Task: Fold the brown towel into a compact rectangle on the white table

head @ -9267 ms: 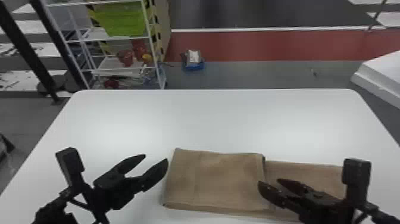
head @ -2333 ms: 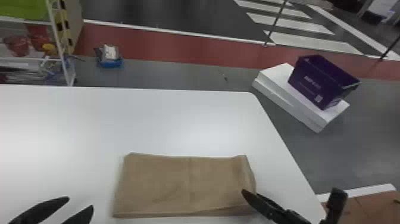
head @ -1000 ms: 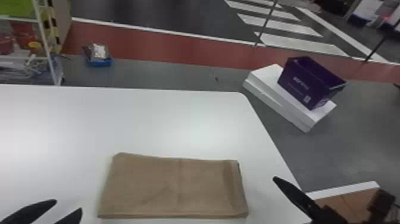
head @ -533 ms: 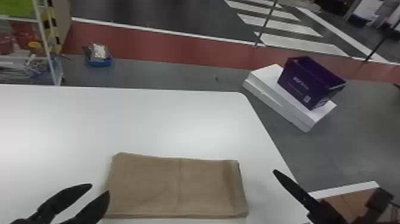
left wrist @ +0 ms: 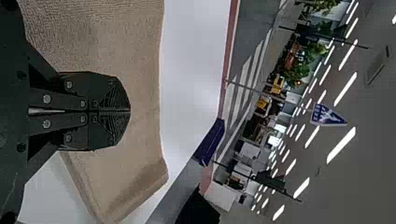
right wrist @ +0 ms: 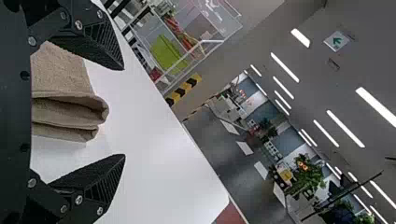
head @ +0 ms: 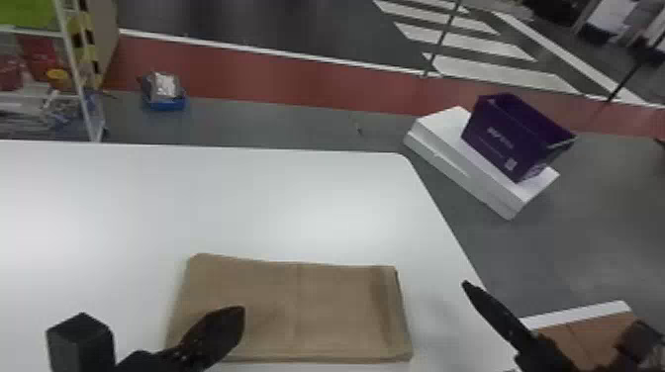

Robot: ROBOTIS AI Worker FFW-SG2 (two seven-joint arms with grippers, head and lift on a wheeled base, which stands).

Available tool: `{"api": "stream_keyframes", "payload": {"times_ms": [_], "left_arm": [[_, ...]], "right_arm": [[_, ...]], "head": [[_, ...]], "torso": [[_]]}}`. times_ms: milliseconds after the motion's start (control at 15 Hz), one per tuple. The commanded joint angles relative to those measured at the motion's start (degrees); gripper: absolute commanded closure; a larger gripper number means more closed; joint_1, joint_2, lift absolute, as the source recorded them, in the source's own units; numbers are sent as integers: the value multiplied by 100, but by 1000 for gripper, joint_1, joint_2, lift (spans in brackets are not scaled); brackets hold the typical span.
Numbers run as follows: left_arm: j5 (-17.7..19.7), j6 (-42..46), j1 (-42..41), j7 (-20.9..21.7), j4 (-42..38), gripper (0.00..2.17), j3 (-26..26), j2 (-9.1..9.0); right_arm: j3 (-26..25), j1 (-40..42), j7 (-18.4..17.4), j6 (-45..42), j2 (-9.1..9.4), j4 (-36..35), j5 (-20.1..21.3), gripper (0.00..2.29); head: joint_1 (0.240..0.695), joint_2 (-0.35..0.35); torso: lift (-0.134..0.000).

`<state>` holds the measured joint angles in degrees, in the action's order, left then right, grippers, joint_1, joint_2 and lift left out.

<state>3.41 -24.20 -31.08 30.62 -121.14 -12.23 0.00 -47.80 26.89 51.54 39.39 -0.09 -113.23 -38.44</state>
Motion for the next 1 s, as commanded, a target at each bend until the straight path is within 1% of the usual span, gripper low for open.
{"api": "stream_keyframes", "payload": {"times_ms": [0,67,133,267,400,533,733,933], "left_arm": [[-78,50,32,-47,55,2138,19,-15],[-130,33,32,-179,55,2138,45,0],[-210,-20,32,-425,55,2138,27,53],[-341,-143,32,-539,64,2138,27,53],[-526,-319,32,-768,64,2138,-25,53],[-596,-407,32,-864,64,2138,-69,61],[-807,-494,41,-1102,29,2138,-157,61],[-895,-635,32,-1277,-42,2138,-175,79]], "right_arm": [[-19,0,14,-5,14,3,-14,255],[-10,0,14,-40,14,-6,-6,255],[-1,-9,14,-58,14,3,-6,255],[34,-44,14,-58,14,3,30,255],[104,-61,5,-93,14,3,38,255],[122,-70,5,-110,14,11,74,248],[104,-70,23,-128,14,20,65,245],[69,-70,76,-110,14,20,38,245]], "head": [[695,-350],[695,-350],[695,-350],[695,-350],[695,-350],[695,-350],[695,-350],[695,-350]], "torso": [[-124],[-124],[-124],[-124],[-124],[-124],[-124],[-124]]}}
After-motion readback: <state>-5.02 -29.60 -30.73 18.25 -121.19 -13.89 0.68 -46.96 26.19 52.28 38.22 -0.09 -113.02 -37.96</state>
